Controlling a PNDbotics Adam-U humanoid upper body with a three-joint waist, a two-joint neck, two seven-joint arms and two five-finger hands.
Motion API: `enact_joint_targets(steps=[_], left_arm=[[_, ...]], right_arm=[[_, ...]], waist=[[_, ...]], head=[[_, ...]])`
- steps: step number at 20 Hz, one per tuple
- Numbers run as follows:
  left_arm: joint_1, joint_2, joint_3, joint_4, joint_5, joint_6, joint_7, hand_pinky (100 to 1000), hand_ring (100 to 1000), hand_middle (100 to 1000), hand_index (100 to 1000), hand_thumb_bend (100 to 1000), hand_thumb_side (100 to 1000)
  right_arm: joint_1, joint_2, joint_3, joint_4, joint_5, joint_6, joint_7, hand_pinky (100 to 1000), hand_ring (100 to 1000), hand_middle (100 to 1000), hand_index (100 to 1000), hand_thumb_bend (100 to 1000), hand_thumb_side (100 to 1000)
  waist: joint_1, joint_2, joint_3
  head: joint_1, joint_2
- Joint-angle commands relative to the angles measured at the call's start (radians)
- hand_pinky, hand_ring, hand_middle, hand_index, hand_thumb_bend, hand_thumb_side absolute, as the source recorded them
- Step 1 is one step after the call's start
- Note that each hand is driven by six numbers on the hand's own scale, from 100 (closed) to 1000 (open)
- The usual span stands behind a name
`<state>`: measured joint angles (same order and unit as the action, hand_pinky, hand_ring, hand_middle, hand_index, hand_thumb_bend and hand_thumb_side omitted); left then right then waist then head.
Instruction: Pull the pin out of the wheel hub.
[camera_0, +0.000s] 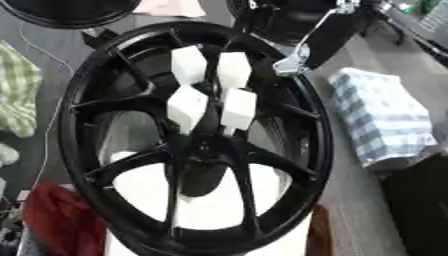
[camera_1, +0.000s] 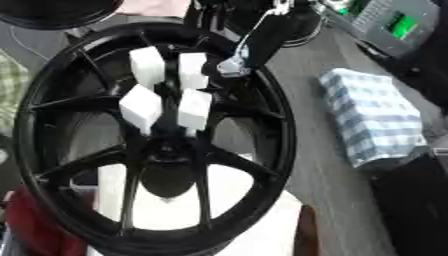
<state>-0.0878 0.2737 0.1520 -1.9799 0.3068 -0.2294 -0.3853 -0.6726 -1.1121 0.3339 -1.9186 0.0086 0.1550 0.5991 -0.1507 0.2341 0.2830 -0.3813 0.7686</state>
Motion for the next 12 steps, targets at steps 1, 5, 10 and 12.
enact_joint_targets(steps=[1,5,10,12], left_arm=[[-0.012,0.011,0.0,-0.02,-0.008,0.003,-0.001,1000,635,572,827,100,678],[-0.016,0.007,0.0,-0.02,-0.011,0.003,-0.001,1000,635,572,827,100,680],[-0.02,0.002,0.0,-0.02,-0.02,0.006,-0.001,1000,634,572,827,100,682],[-0.021,0.002,0.0,-0.02,-0.022,0.005,-0.001,1000,633,572,827,100,682]], right_arm=[[-0.008,-0.005,-0.005,0.033,0.014,0.012,-0.019,752,803,784,801,317,314],[-0.004,0.008,0.0,0.061,0.02,0.01,-0.031,750,802,782,799,316,313],[-0.002,0.017,0.001,0.078,0.024,0.007,-0.038,748,803,784,798,319,315],[-0.002,0.021,0.001,0.086,0.025,0.007,-0.038,749,805,787,799,321,315]], waist=[[0.006,-0.008,0.004],[0.004,-0.002,0.012],[-0.002,0.004,0.018],[-0.004,0.007,0.021]], head=[[-0.004,-0.005],[-0.012,-0.017],[-0.018,-0.011],[-0.02,-0.006]])
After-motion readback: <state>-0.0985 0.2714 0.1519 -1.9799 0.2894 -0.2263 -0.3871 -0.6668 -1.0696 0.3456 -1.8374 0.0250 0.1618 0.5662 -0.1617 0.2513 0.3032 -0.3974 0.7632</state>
